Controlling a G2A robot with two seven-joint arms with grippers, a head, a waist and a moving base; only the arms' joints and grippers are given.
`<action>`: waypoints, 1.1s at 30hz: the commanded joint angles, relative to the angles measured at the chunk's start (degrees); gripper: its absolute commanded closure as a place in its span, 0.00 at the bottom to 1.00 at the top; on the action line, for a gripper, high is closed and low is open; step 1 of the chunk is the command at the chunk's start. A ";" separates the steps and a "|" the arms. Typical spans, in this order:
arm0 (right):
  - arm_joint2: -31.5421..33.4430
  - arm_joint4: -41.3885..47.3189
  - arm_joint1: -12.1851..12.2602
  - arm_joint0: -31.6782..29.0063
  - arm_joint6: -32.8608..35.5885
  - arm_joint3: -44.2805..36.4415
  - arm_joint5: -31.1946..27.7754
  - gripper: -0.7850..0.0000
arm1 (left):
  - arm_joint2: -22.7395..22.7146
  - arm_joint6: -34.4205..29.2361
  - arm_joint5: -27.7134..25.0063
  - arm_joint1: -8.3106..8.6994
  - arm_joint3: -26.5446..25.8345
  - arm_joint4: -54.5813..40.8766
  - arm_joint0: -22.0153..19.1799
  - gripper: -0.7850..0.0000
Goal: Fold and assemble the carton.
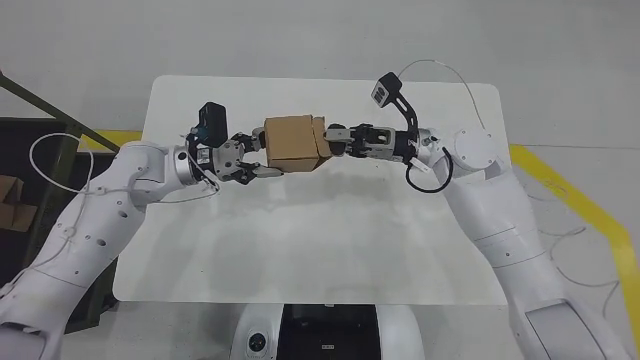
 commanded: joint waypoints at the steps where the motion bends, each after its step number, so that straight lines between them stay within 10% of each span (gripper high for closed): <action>1: 0.03 -0.16 0.06 0.02 -0.15 -0.30 0.04 0.91 | -0.02 -0.11 0.00 -0.10 0.01 0.22 -0.06 0.62; 33: -2.58 -3.40 0.10 1.34 -2.47 -2.41 0.08 1.00 | -0.62 -1.40 0.00 -0.80 0.79 1.36 0.12 0.61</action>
